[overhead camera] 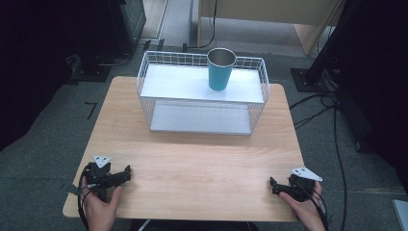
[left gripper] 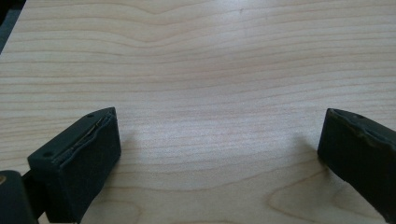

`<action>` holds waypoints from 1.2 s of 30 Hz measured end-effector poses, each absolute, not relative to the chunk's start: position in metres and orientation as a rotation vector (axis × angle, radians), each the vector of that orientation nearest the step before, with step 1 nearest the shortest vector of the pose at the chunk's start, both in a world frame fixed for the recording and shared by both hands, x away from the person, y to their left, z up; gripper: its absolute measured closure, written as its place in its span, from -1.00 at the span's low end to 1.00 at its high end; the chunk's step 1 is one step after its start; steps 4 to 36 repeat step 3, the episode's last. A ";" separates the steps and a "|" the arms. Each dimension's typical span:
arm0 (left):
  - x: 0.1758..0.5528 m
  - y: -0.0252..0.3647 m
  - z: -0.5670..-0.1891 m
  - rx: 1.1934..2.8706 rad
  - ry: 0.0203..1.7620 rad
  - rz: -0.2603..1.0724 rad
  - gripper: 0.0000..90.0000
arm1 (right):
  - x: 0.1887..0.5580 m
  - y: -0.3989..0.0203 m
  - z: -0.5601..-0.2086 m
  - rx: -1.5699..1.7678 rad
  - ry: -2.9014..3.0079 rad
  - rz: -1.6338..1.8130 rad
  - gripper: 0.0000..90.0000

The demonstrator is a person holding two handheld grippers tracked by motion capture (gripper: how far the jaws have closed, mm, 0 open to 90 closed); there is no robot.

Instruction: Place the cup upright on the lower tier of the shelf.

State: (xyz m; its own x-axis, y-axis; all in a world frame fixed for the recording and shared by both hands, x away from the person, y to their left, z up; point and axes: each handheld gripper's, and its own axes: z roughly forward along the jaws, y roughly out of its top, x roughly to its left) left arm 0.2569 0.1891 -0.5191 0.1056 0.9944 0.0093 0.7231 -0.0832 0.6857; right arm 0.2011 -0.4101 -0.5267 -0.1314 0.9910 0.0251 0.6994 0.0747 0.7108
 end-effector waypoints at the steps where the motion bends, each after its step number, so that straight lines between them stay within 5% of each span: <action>1: 0.257 0.189 -0.519 1.864 1.670 0.673 -1.00 | 0.201 -0.410 -0.527 1.670 1.886 0.812 -1.00; 36: 0.257 0.189 -0.519 1.864 1.670 0.673 -1.00 | 0.201 -0.410 -0.527 1.671 1.887 0.812 -1.00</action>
